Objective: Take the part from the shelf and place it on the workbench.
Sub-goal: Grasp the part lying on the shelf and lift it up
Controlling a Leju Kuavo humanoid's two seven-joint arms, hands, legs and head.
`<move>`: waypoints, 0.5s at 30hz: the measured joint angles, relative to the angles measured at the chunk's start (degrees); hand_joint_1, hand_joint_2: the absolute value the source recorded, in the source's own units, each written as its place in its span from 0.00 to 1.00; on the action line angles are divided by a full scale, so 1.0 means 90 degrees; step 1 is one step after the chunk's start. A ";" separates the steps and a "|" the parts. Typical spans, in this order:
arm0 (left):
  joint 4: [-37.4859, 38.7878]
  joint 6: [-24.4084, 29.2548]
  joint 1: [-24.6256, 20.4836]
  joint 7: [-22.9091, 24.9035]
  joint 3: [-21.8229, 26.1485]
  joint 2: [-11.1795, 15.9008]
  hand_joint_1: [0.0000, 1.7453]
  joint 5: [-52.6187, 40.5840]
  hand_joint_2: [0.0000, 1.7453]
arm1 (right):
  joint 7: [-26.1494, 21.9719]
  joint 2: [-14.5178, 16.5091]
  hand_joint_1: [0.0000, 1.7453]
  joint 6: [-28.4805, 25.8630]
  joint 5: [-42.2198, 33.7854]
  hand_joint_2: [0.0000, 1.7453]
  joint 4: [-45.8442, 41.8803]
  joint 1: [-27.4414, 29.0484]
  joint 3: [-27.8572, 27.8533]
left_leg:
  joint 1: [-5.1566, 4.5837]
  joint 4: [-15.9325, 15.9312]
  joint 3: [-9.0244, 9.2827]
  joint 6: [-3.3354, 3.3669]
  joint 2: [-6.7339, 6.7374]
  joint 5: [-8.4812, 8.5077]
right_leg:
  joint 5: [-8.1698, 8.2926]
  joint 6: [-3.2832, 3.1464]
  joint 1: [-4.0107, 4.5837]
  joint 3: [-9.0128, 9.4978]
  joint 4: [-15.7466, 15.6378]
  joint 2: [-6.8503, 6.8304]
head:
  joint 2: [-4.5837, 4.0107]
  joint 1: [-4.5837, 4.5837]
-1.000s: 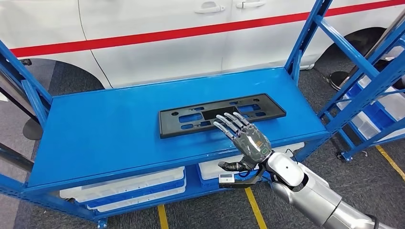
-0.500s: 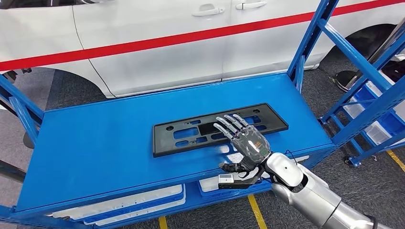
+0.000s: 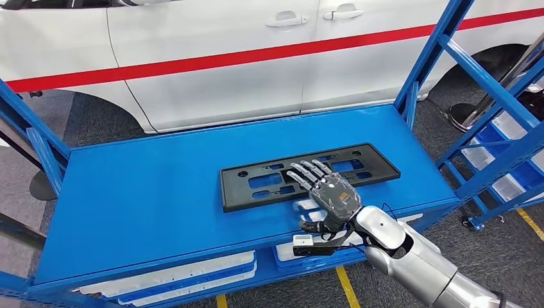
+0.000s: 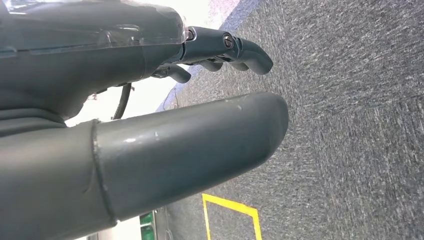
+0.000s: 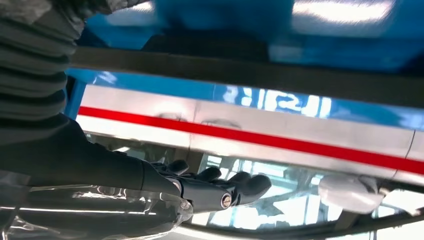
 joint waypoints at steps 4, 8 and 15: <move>-0.0001 0.0000 -0.0008 -0.0045 0.0049 -0.0008 0.00 -0.0043 0.00 | -0.0045 0.0015 0.00 0.0241 -0.0135 1.00 0.0208 -0.0035 -0.0002 | -0.0030 0.0003 0.0003 0.0075 -0.0020 -0.0020 | 0.0025 -0.0003 -0.0003 0.0055 -0.0089 -0.0005 | 0.0000 0.0000; -0.0001 -0.0004 -0.0014 -0.0092 0.0143 -0.0014 0.00 -0.0096 0.00 | -0.0054 0.0112 0.00 0.0334 -0.0123 1.00 0.0557 -0.0128 0.0005 | -0.0060 0.0010 0.0004 0.0123 -0.0020 -0.0039 | 0.0036 0.0305 -0.0042 0.0085 -0.0149 -0.0003 | 0.0000 0.0000; -0.0001 -0.0027 -0.0015 -0.0158 0.0161 -0.0019 0.00 -0.0165 0.00 | 0.0275 0.0398 0.00 0.0047 0.0120 1.00 0.1115 -0.0309 0.0010 | -0.0045 0.0004 0.0024 0.0121 -0.0017 -0.0039 | 0.0029 0.0324 -0.0024 0.0085 -0.0139 -0.0002 | 0.0000 -0.0001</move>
